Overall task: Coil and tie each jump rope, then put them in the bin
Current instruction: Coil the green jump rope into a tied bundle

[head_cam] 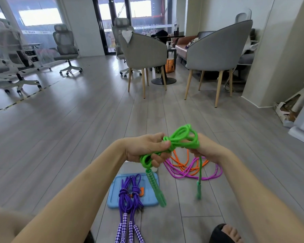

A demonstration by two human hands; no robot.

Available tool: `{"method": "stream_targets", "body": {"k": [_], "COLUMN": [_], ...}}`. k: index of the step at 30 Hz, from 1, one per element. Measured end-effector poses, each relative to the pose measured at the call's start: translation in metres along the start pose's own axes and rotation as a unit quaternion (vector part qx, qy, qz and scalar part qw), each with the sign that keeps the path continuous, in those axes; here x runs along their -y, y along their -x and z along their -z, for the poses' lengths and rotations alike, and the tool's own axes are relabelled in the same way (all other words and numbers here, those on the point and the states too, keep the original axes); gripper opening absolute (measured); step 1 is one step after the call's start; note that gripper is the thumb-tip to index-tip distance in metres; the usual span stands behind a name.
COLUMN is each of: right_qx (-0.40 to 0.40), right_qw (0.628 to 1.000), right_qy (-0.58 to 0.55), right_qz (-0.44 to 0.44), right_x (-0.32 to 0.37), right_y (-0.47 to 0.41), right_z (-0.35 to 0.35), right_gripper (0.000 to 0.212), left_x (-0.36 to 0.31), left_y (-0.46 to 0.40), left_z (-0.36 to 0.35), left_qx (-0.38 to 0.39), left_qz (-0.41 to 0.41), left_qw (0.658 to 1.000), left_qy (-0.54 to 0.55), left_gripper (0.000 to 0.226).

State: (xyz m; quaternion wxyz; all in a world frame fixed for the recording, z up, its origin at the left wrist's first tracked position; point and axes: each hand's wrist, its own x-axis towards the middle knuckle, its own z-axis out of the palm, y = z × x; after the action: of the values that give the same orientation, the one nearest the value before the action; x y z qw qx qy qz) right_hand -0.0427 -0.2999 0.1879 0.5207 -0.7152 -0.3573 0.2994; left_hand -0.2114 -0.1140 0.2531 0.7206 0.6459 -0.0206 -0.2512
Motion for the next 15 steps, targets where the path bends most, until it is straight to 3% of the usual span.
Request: {"method": "stream_targets", "body": {"k": [3, 5, 8, 10, 15], "right_qx": [0.000, -0.019, -0.065, -0.072, -0.059], "right_qw": [0.997, 0.993, 0.983, 0.973, 0.974], "right_qy": [0.076, 0.115, 0.168, 0.210, 0.184], "right_qz": [-0.004, 0.003, 0.040, 0.063, 0.115], "right_x": [0.001, 0.008, 0.019, 0.028, 0.039], "right_y": [-0.002, -0.006, -0.014, -0.012, -0.010], "right_z": [-0.005, -0.013, -0.021, -0.026, -0.038], "right_gripper": [0.041, 0.037, 0.025, 0.018, 0.014], "left_x": [0.011, 0.025, 0.046, 0.050, 0.045], "left_y": [-0.009, -0.019, -0.029, -0.029, -0.037], "left_z": [-0.007, -0.010, 0.000, 0.010, 0.017], "left_qx": [-0.048, -0.081, -0.195, -0.289, -0.359], "left_qz": [0.133, 0.166, 0.110, 0.060, -0.028], "left_qw": [0.962, 0.935, 0.948, 0.940, 0.932], "left_qy": [-0.233, -0.301, -0.225, -0.173, -0.037], "left_gripper": [0.021, 0.026, 0.027, 0.030, 0.037]}}
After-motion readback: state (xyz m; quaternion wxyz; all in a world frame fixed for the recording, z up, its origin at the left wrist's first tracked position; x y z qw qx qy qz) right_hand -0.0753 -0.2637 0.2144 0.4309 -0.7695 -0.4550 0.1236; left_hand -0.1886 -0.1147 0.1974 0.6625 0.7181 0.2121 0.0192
